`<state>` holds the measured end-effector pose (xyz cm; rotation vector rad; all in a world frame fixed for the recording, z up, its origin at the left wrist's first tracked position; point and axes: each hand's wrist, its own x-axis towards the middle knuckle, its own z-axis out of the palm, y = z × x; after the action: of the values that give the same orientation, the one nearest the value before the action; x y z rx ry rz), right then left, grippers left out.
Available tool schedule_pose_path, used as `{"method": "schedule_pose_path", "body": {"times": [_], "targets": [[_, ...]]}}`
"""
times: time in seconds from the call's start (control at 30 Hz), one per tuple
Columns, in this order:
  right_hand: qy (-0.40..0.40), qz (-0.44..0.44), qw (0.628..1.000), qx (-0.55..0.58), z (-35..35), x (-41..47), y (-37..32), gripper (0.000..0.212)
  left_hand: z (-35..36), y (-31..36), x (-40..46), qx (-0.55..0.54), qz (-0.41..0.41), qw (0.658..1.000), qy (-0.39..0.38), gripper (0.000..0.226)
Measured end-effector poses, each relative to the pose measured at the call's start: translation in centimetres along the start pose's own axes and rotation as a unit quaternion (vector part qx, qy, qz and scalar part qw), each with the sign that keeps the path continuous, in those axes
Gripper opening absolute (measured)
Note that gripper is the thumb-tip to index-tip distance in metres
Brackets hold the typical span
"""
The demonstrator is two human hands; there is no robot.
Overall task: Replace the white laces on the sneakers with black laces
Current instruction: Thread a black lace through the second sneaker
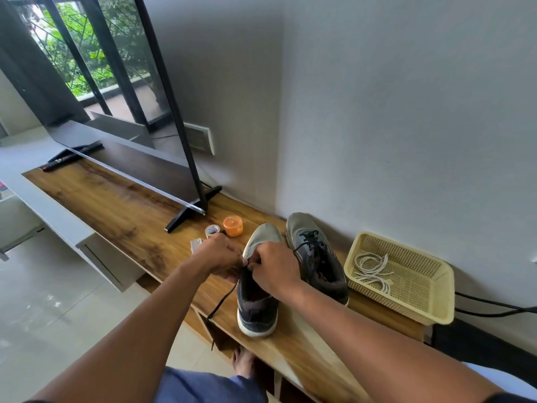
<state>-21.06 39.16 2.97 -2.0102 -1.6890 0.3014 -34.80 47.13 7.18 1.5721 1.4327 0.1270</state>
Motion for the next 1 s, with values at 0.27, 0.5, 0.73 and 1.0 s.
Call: {"method": "schedule_pose_path", "body": {"times": [0.27,0.5,0.73,1.0], "targets": [[0.01,-0.011,0.998,0.055,0.3,0.0,0.2,0.03,-0.1,-0.5,0.3,-0.051,-0.016,0.998,-0.014,0.01],[0.018,-0.09,0.996,0.008,0.1,-0.1,0.3,0.011,-0.4,-1.3,0.0,-0.141,-0.047,0.988,-0.05,0.017],[0.08,-0.098,0.989,-0.082,0.3,-0.5,-0.4,0.026,0.1,-0.4,-0.2,-0.059,-0.004,0.998,0.004,0.018],[0.054,-0.04,0.989,-0.132,-0.4,-0.5,0.0,0.04,-1.4,0.5,-0.8,-0.209,0.064,0.973,0.069,0.024]]}}
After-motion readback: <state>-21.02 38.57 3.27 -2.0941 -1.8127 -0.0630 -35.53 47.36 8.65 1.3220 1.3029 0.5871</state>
